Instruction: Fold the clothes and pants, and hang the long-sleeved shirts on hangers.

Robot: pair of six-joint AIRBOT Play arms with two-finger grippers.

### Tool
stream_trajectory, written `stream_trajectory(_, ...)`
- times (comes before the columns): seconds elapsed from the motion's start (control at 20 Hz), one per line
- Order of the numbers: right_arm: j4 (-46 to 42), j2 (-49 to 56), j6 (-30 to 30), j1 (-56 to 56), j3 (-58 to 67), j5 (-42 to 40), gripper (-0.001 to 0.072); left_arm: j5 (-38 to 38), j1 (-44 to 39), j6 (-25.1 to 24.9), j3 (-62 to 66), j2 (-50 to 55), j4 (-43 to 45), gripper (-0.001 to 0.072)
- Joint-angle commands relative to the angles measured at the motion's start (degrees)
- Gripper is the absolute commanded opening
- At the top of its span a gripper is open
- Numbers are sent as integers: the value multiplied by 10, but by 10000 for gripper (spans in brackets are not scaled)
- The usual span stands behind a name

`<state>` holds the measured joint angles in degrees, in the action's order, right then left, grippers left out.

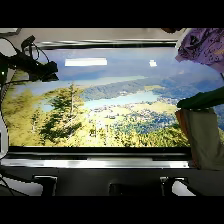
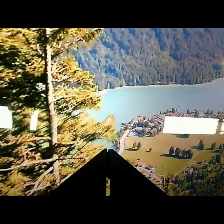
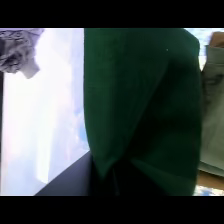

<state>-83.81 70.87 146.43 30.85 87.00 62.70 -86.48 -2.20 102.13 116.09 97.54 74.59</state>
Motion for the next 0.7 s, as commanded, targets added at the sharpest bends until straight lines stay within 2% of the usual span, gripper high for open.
stream_trajectory(0.0,-44,-8,18,0,0,72,33,-2,0,0,0,0,0,17)
stream_trajectory(0.4,-138,-8,-43,1,-3,190,34,-2,0,0,0,0,0,17)
stream_trajectory(0.65,-207,-12,-98,1,-60,252,34,-6,0,0,0,0,0,17)
